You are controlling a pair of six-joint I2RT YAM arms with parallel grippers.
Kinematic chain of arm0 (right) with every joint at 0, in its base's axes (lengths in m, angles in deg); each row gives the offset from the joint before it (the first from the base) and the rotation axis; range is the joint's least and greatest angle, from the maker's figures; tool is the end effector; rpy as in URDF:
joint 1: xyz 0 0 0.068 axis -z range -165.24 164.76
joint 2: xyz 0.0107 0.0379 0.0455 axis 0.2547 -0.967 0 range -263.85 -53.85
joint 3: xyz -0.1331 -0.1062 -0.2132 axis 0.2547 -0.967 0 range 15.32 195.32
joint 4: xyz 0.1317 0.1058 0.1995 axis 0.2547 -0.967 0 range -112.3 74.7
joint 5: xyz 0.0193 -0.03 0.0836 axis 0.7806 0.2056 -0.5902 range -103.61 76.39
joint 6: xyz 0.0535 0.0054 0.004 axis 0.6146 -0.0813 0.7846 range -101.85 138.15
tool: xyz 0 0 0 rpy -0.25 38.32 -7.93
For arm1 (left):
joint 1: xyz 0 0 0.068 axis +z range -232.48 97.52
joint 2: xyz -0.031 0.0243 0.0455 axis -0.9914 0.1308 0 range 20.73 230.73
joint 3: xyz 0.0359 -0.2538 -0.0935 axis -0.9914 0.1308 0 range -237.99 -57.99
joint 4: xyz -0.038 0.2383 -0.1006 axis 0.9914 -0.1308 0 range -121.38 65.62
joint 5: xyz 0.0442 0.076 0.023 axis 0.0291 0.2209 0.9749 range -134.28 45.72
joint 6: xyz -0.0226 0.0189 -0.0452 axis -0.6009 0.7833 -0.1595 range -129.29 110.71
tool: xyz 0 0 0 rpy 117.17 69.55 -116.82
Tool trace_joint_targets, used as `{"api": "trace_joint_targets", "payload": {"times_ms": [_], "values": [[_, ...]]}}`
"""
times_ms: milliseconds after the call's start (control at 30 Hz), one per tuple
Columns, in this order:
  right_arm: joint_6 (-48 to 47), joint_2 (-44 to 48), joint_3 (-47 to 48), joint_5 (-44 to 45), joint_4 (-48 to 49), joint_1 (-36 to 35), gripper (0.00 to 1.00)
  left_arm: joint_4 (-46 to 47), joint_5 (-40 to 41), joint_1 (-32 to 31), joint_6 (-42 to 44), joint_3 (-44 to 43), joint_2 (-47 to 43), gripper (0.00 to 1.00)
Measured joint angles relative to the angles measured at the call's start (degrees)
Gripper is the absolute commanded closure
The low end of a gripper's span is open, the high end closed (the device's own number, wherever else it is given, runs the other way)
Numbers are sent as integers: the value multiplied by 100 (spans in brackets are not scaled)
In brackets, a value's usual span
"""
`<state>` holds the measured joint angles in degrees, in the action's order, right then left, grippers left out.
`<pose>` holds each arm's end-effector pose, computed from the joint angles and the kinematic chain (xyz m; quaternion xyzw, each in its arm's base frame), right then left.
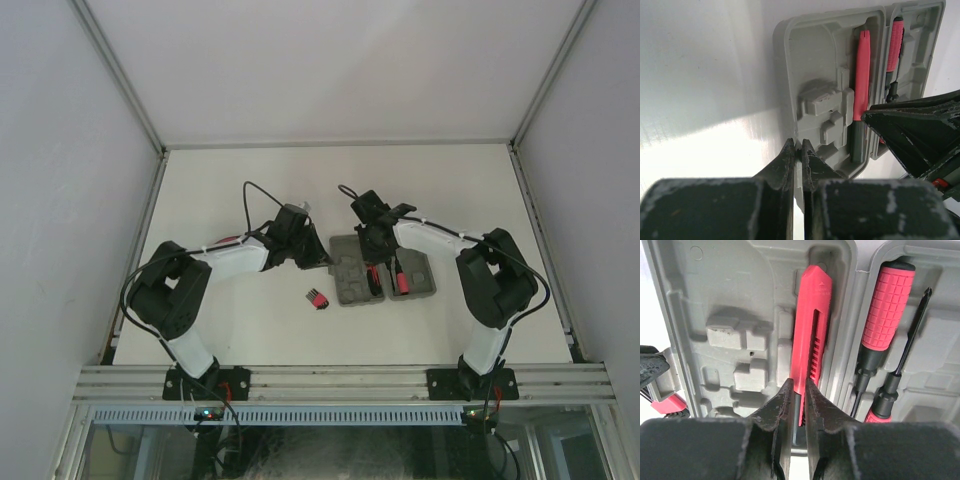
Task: Sort the tools into containers
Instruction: Place the utility knife in the storage box.
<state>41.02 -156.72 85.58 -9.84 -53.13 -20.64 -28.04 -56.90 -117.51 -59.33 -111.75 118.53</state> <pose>0.2900 0.2031 0.1862 -0.1018 0.9797 0.0545 0.1640 0.2796 -0.2053 0.1675 -0.0818 0.9242 -0.3180 0.1950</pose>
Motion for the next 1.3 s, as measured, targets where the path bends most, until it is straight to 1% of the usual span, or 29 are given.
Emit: {"api": "trace_joint_targets", "payload": {"times_ms": [167, 400, 1300], "values": [[-2, -2, 0, -76, -20, 2, 91, -2, -2, 0, 0, 0, 0, 100], [-17, -127, 166, -20, -240, 2, 100, 0, 0, 0, 0, 0, 0, 100], [-129, -621, 699, -105, -702, 0, 100, -15, 4, 0, 2, 52, 2, 100]]}}
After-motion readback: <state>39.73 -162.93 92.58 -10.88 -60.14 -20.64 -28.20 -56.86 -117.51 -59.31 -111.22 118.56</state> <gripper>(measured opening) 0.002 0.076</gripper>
